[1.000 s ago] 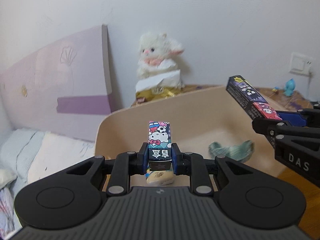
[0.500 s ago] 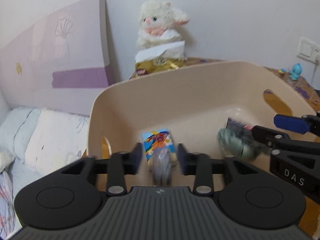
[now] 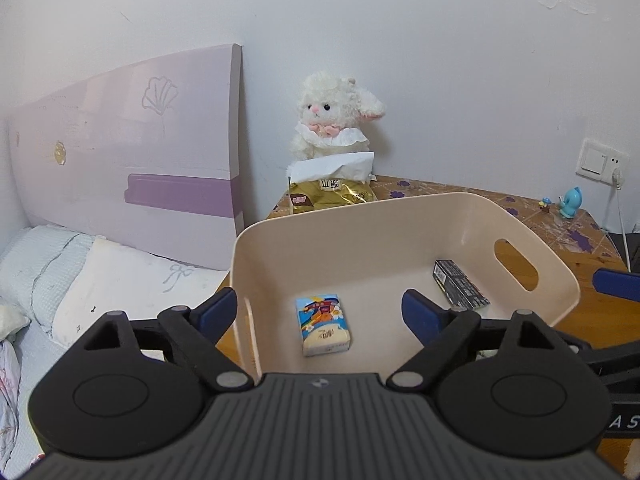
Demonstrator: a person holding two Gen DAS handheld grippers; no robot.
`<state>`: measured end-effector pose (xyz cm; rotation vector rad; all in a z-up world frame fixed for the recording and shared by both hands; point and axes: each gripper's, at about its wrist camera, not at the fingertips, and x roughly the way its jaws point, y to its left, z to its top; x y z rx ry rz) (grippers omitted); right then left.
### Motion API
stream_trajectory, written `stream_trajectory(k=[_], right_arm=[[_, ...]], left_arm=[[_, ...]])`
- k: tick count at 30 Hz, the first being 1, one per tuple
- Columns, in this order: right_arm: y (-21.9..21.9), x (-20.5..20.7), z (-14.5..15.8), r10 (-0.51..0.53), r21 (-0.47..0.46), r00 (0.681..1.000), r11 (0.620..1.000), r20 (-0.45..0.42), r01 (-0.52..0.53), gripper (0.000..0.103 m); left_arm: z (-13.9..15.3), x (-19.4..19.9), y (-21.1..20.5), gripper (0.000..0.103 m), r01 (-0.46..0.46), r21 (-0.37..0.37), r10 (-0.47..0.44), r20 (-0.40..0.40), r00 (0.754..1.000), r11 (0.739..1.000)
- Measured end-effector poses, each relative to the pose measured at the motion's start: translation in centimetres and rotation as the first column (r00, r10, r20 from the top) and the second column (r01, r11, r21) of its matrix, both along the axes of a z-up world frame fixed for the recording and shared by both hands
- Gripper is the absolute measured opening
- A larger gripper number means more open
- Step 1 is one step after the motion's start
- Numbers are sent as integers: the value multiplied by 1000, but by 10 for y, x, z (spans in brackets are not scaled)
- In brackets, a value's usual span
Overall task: Organize objects
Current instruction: 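Grasp the black box with the left tool while the right tool grasps the blue-white box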
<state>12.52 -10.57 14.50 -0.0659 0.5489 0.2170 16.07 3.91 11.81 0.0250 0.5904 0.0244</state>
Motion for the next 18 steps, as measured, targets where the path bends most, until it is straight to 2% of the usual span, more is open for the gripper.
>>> stream_trajectory(k=[4,9,12,15,18], right_arm=[[-4,-16,-1,7,0,1000,1000,1,-7,103],[-3,-41,-2,17,-54,1000,998,22,-15,103],[-7,-56,-2,30,-51,999,998,24,-28,103],[-8,-71,-7,39,-68,999,997,16,-37,103],[-8,-83,-17,40,-89,999,995,-6,-40,103]], left_arm=[[0,-20,-2,91,10,4,-10,8,1000,1000],[-1,-49,-1,91,1,-20,0,27,1000,1000],[-4,-66,-3,91,4,-4,-4,38,999,1000],[-8,-80,0,91,8,-9,-8,26,1000,1000],[-14,-90,8,91,5,-50,-6,-4,1000,999]])
